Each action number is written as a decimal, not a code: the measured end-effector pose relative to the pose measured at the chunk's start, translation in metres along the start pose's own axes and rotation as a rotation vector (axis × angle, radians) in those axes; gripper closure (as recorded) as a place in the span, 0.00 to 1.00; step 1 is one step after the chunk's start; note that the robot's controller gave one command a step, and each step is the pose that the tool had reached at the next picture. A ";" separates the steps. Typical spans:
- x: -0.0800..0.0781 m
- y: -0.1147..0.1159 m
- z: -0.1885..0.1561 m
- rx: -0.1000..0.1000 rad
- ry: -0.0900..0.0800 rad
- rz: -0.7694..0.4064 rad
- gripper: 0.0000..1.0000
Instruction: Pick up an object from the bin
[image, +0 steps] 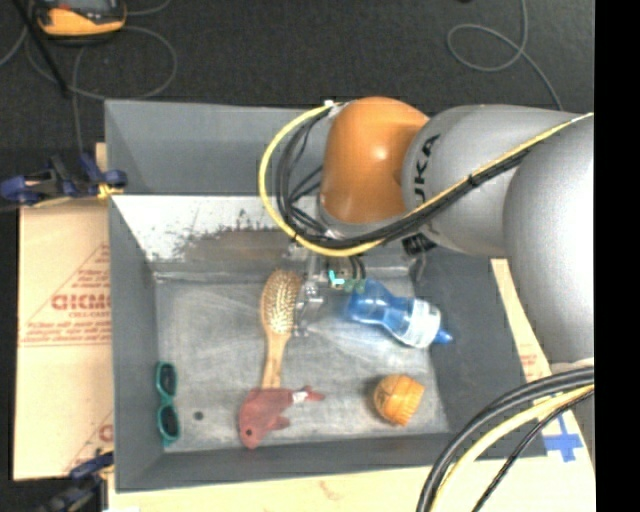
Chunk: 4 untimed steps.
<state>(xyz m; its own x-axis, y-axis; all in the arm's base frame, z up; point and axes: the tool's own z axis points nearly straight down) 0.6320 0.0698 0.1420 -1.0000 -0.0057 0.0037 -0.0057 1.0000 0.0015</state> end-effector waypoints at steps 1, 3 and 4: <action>-0.002 0.000 -0.005 -0.001 -0.008 0.001 0.00; -0.009 0.010 0.062 0.001 -0.024 -0.125 0.00; -0.011 0.011 0.059 -0.001 -0.033 -0.125 1.00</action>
Offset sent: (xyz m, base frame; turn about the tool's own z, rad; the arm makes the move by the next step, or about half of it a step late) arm 0.0013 0.0121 -0.0720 -0.1303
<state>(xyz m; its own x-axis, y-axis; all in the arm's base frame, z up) 0.6426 0.0811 0.0830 -0.9911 -0.1299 -0.0292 -0.1300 0.9915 0.0010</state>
